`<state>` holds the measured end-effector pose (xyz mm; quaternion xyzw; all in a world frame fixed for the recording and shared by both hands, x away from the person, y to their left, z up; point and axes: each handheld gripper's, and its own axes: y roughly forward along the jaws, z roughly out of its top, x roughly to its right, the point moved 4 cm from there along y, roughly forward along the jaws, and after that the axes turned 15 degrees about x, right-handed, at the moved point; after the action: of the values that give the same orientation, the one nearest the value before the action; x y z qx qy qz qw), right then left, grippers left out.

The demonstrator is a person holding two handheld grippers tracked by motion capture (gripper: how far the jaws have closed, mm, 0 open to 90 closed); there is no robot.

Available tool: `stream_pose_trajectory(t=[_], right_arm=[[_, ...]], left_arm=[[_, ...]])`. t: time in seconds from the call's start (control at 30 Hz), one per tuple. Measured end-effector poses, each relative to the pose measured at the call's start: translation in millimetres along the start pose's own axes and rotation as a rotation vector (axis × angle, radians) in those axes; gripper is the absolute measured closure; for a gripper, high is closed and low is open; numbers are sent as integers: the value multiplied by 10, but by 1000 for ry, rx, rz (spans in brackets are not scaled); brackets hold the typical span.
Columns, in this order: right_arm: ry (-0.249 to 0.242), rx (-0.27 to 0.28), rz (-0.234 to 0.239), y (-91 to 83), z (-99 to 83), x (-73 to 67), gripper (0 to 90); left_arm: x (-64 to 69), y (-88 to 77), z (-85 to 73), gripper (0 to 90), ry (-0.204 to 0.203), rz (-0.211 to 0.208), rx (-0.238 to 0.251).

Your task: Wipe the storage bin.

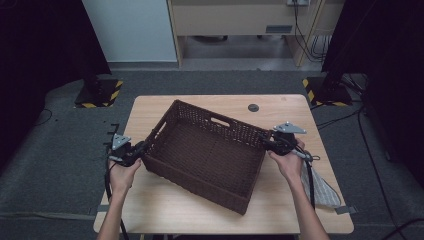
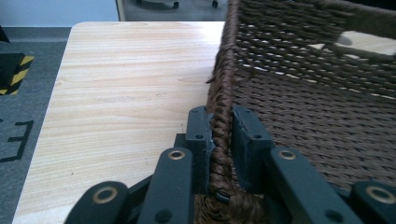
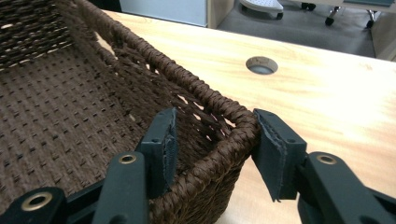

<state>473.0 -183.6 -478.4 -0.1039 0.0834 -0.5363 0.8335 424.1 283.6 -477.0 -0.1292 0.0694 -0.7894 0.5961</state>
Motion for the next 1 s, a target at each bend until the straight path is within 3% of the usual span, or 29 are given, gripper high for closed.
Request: stream_pose_trajectory(t=[0.1,0.13,0.27,0.33,0.37,0.43,0.5,0.57,0.7,1.0], right_arm=[[14,-1,-18,-135,-38,-33,513],[11,-13,-22,-189,-46,-48,504],[13,-19,15,-189,-42,-18,484],[19,-15,23,-179,-38,-10,482],[17,3,38,-159,-23,9,486],[16,25,39,-150,-2,30,489],[16,36,44,-135,21,44,500],[14,26,48,-112,23,66,543],[18,9,67,-72,2,91,633],[-2,-20,57,-167,0,45,645]], left_arm=[[8,67,3,746,-5,-3,12],[30,80,18,713,17,-3,13],[83,32,61,592,34,1,33],[104,-38,89,524,43,1,43],[100,-126,105,513,59,14,46],[92,-208,108,499,53,20,51],[92,-262,76,496,42,25,30],[107,-289,47,497,-5,7,47],[119,-272,59,519,2,4,35],[113,-61,69,585,9,32,31]])
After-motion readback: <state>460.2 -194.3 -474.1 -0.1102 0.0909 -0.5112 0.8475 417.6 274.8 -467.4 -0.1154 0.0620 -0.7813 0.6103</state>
